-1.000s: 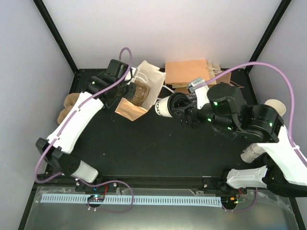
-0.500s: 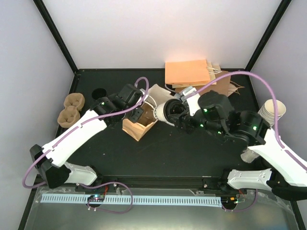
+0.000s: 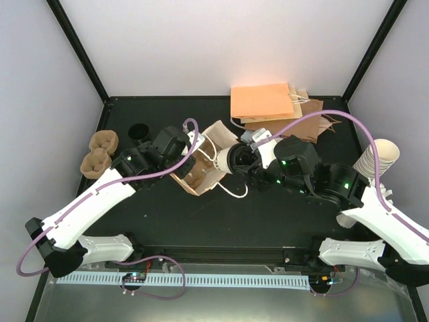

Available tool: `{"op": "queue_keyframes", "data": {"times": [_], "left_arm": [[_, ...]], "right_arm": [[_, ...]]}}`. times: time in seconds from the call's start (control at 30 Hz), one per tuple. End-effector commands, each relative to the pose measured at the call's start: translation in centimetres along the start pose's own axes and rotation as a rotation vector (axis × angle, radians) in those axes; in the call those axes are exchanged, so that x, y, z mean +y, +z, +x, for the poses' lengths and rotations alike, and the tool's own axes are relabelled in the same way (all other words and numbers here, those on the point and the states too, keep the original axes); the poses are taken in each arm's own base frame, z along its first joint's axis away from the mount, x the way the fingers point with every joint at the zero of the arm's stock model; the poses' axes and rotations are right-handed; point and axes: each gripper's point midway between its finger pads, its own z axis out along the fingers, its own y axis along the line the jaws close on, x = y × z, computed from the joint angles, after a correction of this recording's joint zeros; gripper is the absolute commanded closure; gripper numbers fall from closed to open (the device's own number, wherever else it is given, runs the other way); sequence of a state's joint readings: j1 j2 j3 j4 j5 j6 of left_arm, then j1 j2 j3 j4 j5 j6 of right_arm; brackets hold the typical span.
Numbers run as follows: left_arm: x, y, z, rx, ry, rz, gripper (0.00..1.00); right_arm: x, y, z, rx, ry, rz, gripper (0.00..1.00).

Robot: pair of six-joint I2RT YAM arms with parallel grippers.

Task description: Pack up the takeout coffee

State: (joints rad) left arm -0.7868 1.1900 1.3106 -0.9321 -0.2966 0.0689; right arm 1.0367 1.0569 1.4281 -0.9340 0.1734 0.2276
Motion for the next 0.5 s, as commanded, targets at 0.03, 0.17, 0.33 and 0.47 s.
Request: {"op": "queue_keyframes", "data": {"times": [0.03, 0.17, 0.33, 0.47], "left_arm": [[0.7, -1.1, -1.2, -0.068, 0.04, -0.039, 0.98], [0.2, -0.9, -0.8, -0.069, 0.048, -0.028, 0.98], [-0.1, -0.9, -0.5, -0.08, 0.052, -0.021, 0.98], [-0.4, -1.0, -0.6, -0.086, 0.048, -0.003, 0.98]], "right_arm": [[0.7, -0.3, -2.5, -0.099, -0.003, -0.031, 0.25], [1.4, 1.8, -1.5, -0.062, -0.016, -0.054, 0.25], [1.3, 4.2, 0.6, -0.007, -0.017, -0.036, 0.25], [1.4, 5.2, 2.3, 0.029, -0.022, -0.044, 0.25]]}}
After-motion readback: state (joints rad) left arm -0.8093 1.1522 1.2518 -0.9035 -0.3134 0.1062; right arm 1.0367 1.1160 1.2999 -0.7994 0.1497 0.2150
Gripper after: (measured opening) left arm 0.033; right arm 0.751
